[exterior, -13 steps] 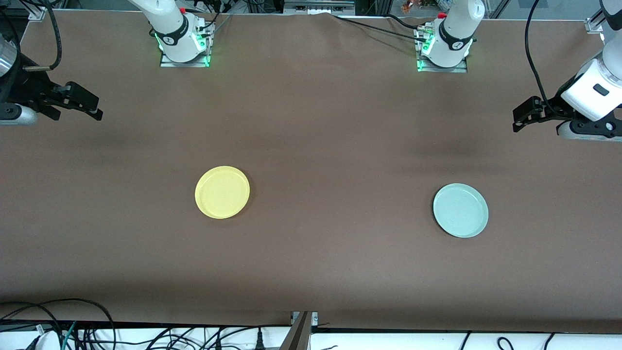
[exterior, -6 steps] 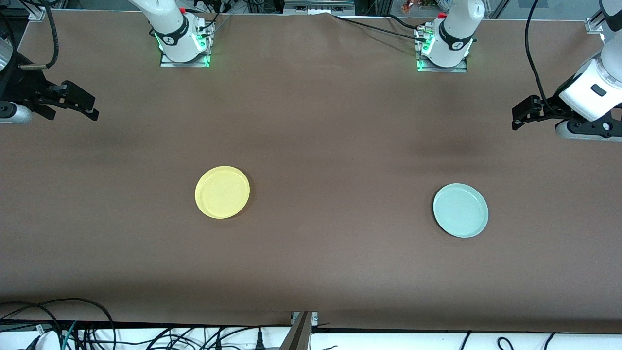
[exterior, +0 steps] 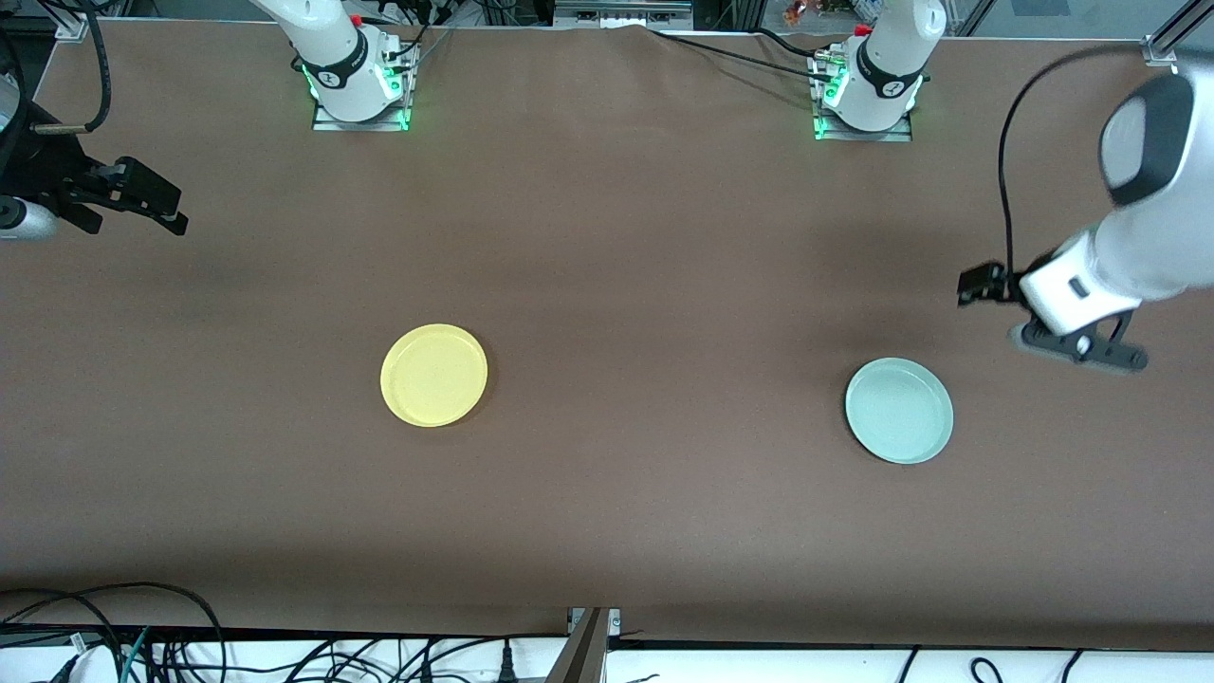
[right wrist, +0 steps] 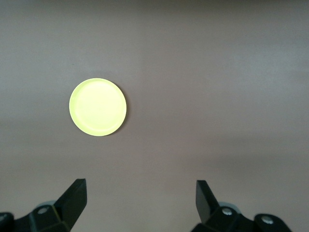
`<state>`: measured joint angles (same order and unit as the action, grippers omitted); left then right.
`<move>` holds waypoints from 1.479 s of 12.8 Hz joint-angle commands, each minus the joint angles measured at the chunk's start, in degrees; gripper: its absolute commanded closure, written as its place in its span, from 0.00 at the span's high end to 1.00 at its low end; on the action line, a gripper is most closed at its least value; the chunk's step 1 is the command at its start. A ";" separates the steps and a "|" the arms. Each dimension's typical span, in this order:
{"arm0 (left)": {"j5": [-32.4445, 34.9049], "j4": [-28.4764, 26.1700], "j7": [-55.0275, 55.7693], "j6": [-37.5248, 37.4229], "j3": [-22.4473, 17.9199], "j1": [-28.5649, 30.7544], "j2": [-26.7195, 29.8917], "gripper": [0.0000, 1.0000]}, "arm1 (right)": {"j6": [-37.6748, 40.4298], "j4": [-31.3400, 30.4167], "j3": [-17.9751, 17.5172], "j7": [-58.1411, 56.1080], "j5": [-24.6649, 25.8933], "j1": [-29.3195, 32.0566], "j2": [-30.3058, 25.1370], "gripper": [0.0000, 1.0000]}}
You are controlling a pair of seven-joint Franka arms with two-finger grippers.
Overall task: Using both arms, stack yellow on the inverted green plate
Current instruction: 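Move the left gripper down to the rim of the green plate, then close the left gripper on the green plate's rim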
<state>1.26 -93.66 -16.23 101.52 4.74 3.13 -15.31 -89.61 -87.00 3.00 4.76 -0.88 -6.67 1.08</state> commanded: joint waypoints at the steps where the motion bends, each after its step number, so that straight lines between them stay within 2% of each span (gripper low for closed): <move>1: 0.94 4.02 -14.65 9.09 -0.08 2.58 -10.15 1.00 | 1.46 1.31 -0.89 -0.27 1.15 0.87 -0.20 1.00; 3: 1.03 4.02 -21.88 16.31 -0.08 3.29 -15.34 1.00 | 1.20 1.40 -0.89 -3.07 0.62 0.87 0.32 1.00; 5: 2.60 4.10 -22.26 21.24 -0.25 2.85 -19.83 1.00 | 1.37 1.40 -0.89 -7.90 0.79 0.87 1.12 1.00; 8: 8.40 4.19 -22.70 31.96 -0.17 3.11 -25.81 1.00 | 1.55 1.49 -0.89 -8.71 1.06 0.78 0.76 1.00; 10: 8.76 4.10 -22.70 35.06 -0.17 3.29 -28.28 1.00 | 2.68 1.40 -0.80 -8.54 0.88 0.87 0.94 1.00; 13: 8.58 4.19 -23.05 35.15 -0.17 3.46 -30.13 1.00 | 3.31 1.40 -0.45 -7.66 0.44 0.87 1.03 1.00; 14: 8.06 4.19 -24.62 35.15 -0.08 3.81 -30.04 0.43 | 3.31 1.49 -0.45 -7.75 0.44 0.87 0.85 1.00; 15: 7.80 4.19 -24.72 35.15 -0.08 3.82 -30.22 0.28 | 3.39 1.40 -0.45 -7.75 0.53 0.87 0.77 1.00; 16: 7.80 4.19 -24.72 35.15 -0.08 3.90 -30.22 0.09 | 3.39 1.49 -0.45 -7.66 0.44 0.87 0.85 1.00; 17: 7.71 4.19 -24.72 35.15 -0.08 3.90 -30.22 0.00 | 3.31 1.49 -0.45 -7.83 0.44 0.87 0.94 1.00; 19: 7.97 4.19 -24.99 35.15 -0.08 3.99 -30.22 0.00 | 3.31 1.40 -0.45 -8.62 0.79 0.87 1.03 1.00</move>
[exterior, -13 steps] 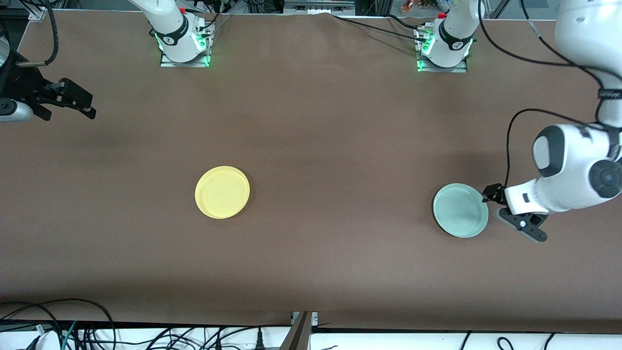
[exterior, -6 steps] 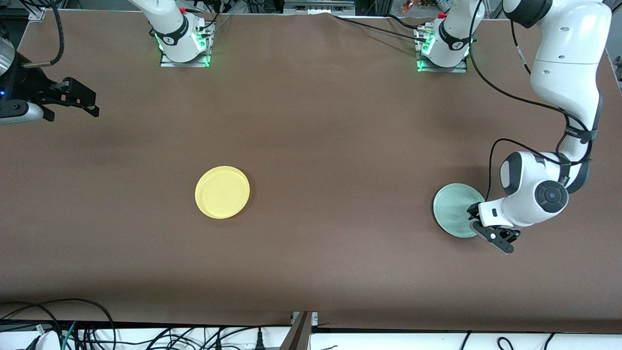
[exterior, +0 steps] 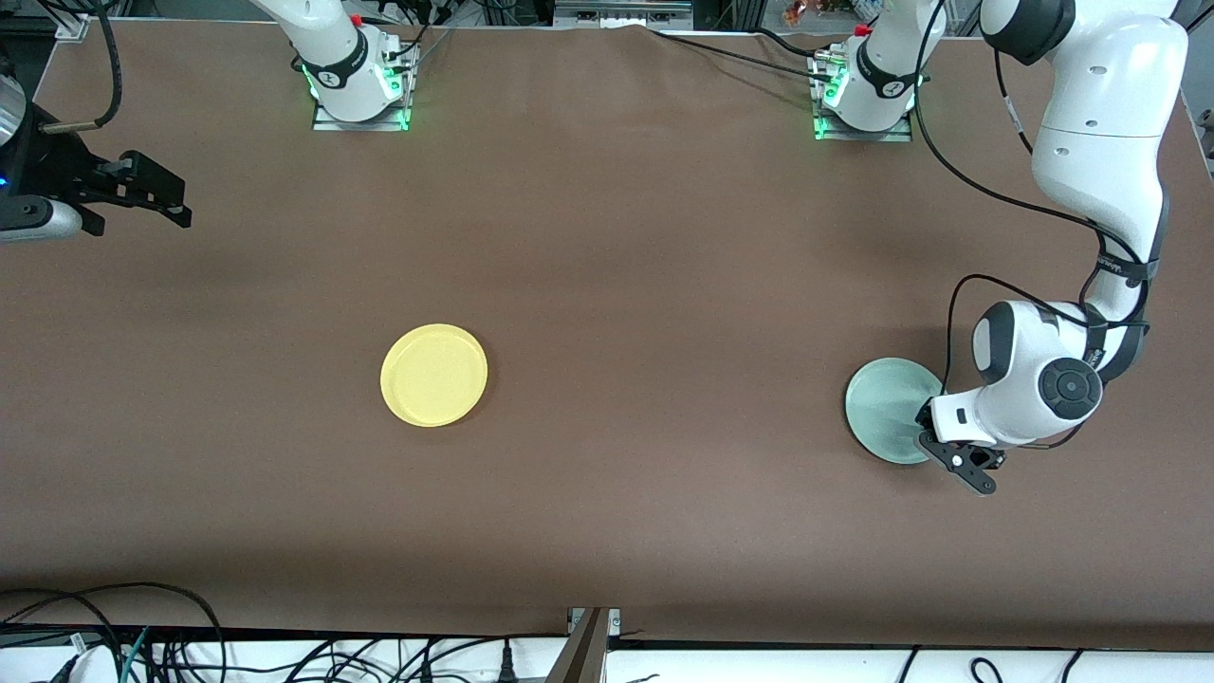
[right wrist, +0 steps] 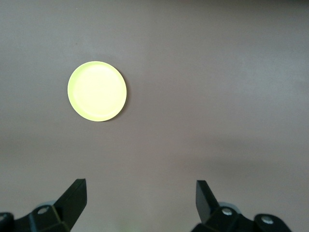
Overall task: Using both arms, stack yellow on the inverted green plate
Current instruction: 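Close the left gripper on the green plate's rim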
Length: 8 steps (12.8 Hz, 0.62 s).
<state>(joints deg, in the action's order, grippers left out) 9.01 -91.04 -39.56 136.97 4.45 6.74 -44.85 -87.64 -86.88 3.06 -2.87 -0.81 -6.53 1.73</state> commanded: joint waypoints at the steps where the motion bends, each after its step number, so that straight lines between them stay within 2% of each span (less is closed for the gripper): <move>1: 0.74 1.57 -1.84 -0.30 0.21 0.38 -0.59 0.00 | 1.42 1.19 -0.51 -1.08 0.63 0.73 0.56 1.00; 5: 1.45 2.71 -1.31 -1.09 0.56 -1.45 2.12 0.00 | 1.42 1.10 -0.51 -3.62 0.89 0.73 0.56 1.00; 8: 6.97 3.41 -0.18 -5.81 0.21 -5.66 6.78 0.00 | 1.51 1.01 -0.42 -3.89 0.90 0.73 0.47 1.00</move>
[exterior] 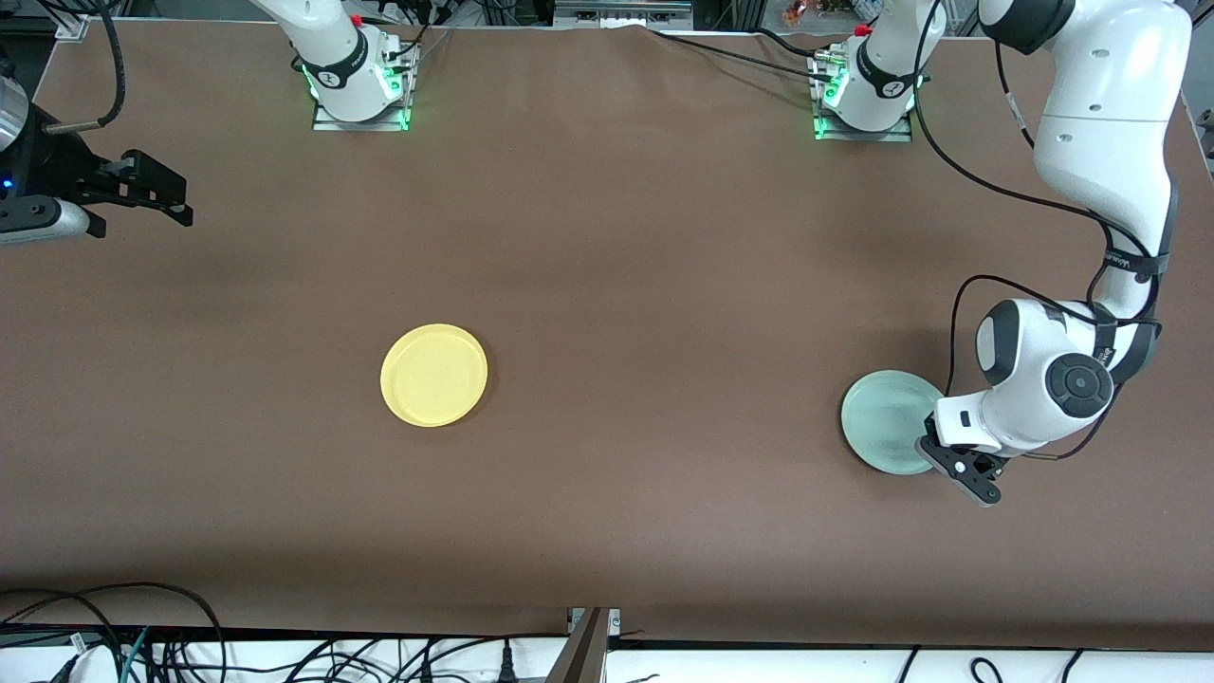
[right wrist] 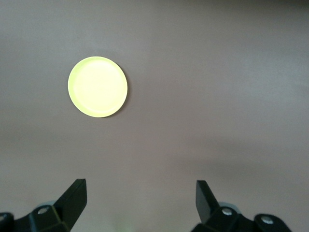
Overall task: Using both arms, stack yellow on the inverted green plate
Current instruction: 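Close the left gripper on the green plate's rim, then lift the green plate with the left gripper and flip it over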
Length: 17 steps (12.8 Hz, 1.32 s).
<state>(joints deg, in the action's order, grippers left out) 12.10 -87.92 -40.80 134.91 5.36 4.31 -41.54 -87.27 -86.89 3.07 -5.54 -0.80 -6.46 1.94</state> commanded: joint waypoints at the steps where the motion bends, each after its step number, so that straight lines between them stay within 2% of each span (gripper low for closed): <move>1: 5.73 0.56 3.68 -6.12 -0.70 -4.56 4.35 0.00 | 1.14 1.02 -0.35 -0.88 0.71 0.74 0.26 1.00; 4: 15.29 3.88 15.97 -14.99 -0.53 -11.49 5.15 0.00 | 1.05 1.19 -0.08 -0.96 0.62 0.65 0.17 1.00; 8: 30.14 8.46 33.02 -28.71 -0.88 -24.50 3.75 0.00 | 1.14 0.75 0.44 -1.31 0.71 0.74 0.35 1.00; 10: 37.09 8.56 41.46 -32.15 -0.88 -29.95 2.78 0.00 | 1.14 0.84 1.23 -1.40 0.27 0.74 0.17 1.00; 13: 40.97 8.47 53.16 -35.31 -1.14 -35.32 1.29 0.00 | 1.14 0.75 1.67 -2.01 0.18 0.74 0.26 1.00; 15: 50.53 8.47 60.11 -39.61 -0.97 -39.88 -0.98 0.00 | 1.14 0.75 1.94 -2.37 0.18 0.74 0.35 1.00; 17: 51.27 8.47 65.73 -41.83 -0.97 -43.06 -2.58 0.00 | 1.14 0.66 1.94 -2.28 0.09 0.74 0.35 1.00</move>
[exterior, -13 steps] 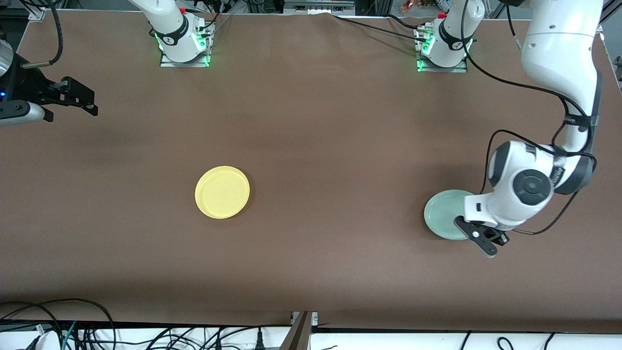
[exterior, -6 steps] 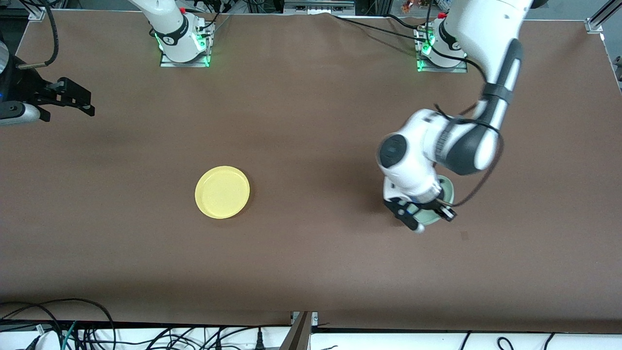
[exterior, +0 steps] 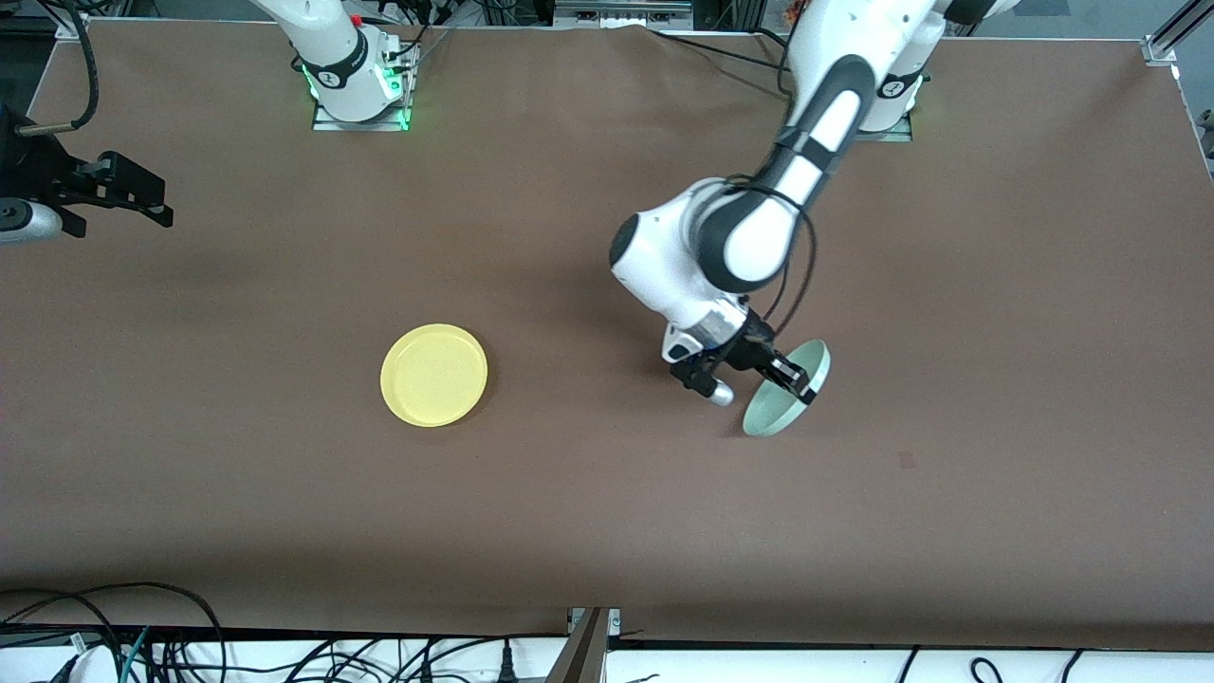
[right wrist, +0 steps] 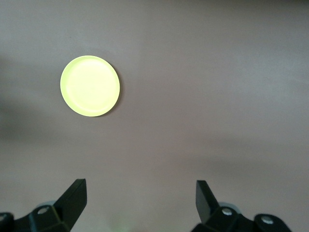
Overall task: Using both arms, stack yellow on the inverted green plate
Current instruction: 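Lift the green plate with the left gripper and flip it over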
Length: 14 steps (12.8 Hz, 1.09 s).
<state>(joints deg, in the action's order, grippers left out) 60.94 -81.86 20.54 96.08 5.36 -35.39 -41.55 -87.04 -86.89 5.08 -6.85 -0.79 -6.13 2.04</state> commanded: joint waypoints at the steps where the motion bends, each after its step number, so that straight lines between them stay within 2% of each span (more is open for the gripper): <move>1: 2.43 2.32 6.77 -3.09 -0.96 -4.94 -3.36 0.00 | 0.91 0.50 -0.07 -0.97 0.09 0.41 0.24 1.00; 8: 0.51 2.49 17.68 -2.92 -0.35 -10.05 -6.70 0.00 | 0.91 0.15 -0.07 -0.97 0.09 0.41 0.24 1.00; 10: -0.11 2.49 20.48 -3.00 -0.44 -13.20 -7.58 0.00 | 0.91 0.23 -0.07 -0.97 0.09 0.41 0.24 1.00; 12: -4.58 3.19 21.65 -2.05 -0.35 -13.48 -7.59 0.00 | 0.91 0.23 -0.07 -0.97 0.09 0.41 0.24 1.00; 13: -7.30 4.33 21.47 -0.38 0.26 -13.65 -7.59 0.22 | 0.82 0.23 -0.07 -0.97 0.09 0.33 0.24 1.00; 14: -11.15 4.77 21.47 2.33 0.44 -13.74 -7.59 0.99 | 0.82 0.23 -0.07 -0.97 0.09 0.33 0.24 1.00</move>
<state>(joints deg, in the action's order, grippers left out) 58.10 -80.27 39.84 90.87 4.57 -50.19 -45.18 -86.94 -86.95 5.15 -6.96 -0.79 -6.12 2.48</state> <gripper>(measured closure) 0.925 0.000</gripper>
